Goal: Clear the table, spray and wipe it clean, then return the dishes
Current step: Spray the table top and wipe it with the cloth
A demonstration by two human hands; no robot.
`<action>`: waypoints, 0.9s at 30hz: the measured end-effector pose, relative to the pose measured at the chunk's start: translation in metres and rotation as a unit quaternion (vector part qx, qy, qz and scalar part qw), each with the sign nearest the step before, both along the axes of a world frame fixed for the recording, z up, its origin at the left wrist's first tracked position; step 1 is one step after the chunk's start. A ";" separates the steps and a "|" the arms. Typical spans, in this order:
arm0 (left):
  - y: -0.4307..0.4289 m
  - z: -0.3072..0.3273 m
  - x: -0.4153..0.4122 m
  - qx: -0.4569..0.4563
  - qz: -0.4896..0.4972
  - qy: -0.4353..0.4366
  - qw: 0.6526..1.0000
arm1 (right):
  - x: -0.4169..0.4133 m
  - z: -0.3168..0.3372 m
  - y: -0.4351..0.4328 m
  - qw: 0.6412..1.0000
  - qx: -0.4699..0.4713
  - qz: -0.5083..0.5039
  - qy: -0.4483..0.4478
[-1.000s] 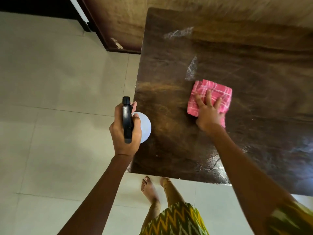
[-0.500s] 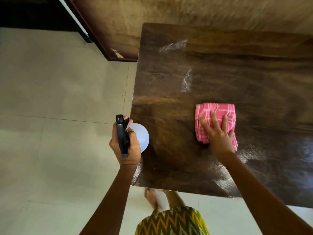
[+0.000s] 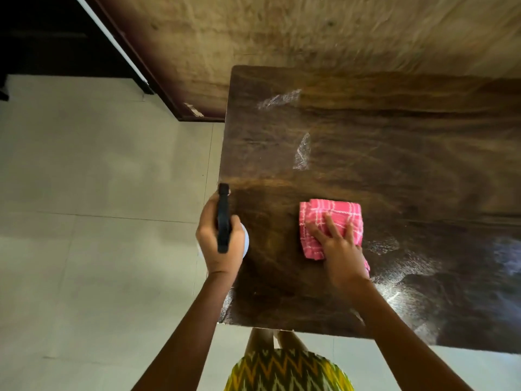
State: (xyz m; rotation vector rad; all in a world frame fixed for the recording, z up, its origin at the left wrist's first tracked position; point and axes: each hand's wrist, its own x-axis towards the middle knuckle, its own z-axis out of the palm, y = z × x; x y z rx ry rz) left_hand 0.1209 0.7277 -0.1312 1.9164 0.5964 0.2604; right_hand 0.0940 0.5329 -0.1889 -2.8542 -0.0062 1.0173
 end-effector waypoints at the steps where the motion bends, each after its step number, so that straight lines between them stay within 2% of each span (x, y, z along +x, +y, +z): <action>1: -0.003 0.003 0.005 0.016 -0.027 0.016 0.999 | 0.000 0.004 -0.006 0.999 0.005 -0.039 -0.006; 3: -0.008 0.004 0.013 0.033 -0.080 0.062 0.994 | -0.001 0.011 -0.016 0.994 0.019 -0.102 -0.031; 6: -0.014 0.002 0.021 0.029 -0.123 0.130 0.983 | -0.005 0.015 -0.024 0.989 0.028 -0.132 -0.062; 13: -0.014 -0.004 0.026 0.002 -0.086 0.212 0.973 | -0.010 0.017 -0.024 0.984 0.040 -0.150 -0.085; 20: -0.003 -0.003 0.035 -0.001 -0.051 0.217 0.975 | -0.006 0.015 -0.015 0.983 0.049 -0.150 -0.098; 27: 0.003 0.009 0.068 -0.010 -0.064 0.163 0.984 | 0.001 0.013 -0.004 0.983 0.053 -0.138 -0.113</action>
